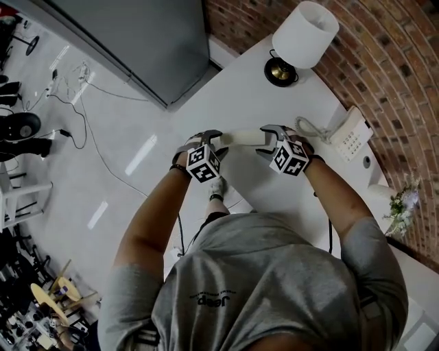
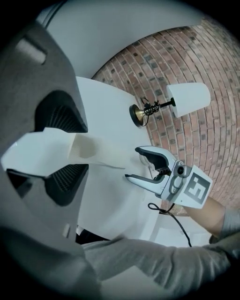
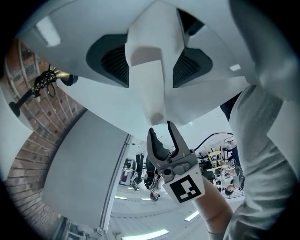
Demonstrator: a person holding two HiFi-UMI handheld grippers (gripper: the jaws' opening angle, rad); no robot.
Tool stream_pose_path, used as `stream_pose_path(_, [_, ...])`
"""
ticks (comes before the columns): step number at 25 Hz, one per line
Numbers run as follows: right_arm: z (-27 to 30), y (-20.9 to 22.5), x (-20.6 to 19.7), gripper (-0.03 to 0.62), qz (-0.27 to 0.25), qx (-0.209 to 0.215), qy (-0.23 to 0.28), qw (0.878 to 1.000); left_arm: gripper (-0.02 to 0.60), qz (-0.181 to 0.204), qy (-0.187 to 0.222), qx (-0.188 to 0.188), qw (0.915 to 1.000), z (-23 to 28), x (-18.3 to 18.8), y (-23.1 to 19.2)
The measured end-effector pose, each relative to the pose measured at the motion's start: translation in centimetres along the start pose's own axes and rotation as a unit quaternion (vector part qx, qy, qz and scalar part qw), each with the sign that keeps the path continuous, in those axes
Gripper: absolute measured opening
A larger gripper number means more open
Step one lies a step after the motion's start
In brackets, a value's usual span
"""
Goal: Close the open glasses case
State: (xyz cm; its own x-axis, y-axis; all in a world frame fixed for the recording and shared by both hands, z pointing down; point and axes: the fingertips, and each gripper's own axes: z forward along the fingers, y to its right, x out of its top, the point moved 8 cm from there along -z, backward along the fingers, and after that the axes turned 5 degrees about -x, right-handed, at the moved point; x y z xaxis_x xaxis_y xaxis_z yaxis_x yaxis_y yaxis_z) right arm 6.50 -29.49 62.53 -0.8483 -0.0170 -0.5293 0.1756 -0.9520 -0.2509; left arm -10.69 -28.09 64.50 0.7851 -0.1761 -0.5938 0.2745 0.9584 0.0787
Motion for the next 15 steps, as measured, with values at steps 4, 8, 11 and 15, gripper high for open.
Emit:
stream_pose_path(4, [-2.0, 0.2, 0.8, 0.287, 0.021, -0.017, 0.022, 0.999, 0.206, -0.027, 0.036, 0.004, 0.999, -1.8, 1.0, 0.5])
stream_pose_path(8, [-5.1, 0.7, 1.9, 0.269, 0.058, -0.039, 0.061, 0.996, 0.204, -0.069, 0.09, 0.021, 0.9933, -4.8, 2.7, 1.4])
stream_pose_path(11, [-8.0, 1.1, 2.6, 0.249, 0.086, -0.056, 0.097, 0.99, 0.187, -0.1, 0.139, 0.042, 0.9843, -7.9, 4.3, 2.2])
stream_pose_path(15, [-12.8, 1.6, 4.1, 0.209, 0.128, -0.082, 0.162, 0.975, 0.165, -0.129, 0.199, 0.077, 0.9685, -12.3, 6.5, 3.5])
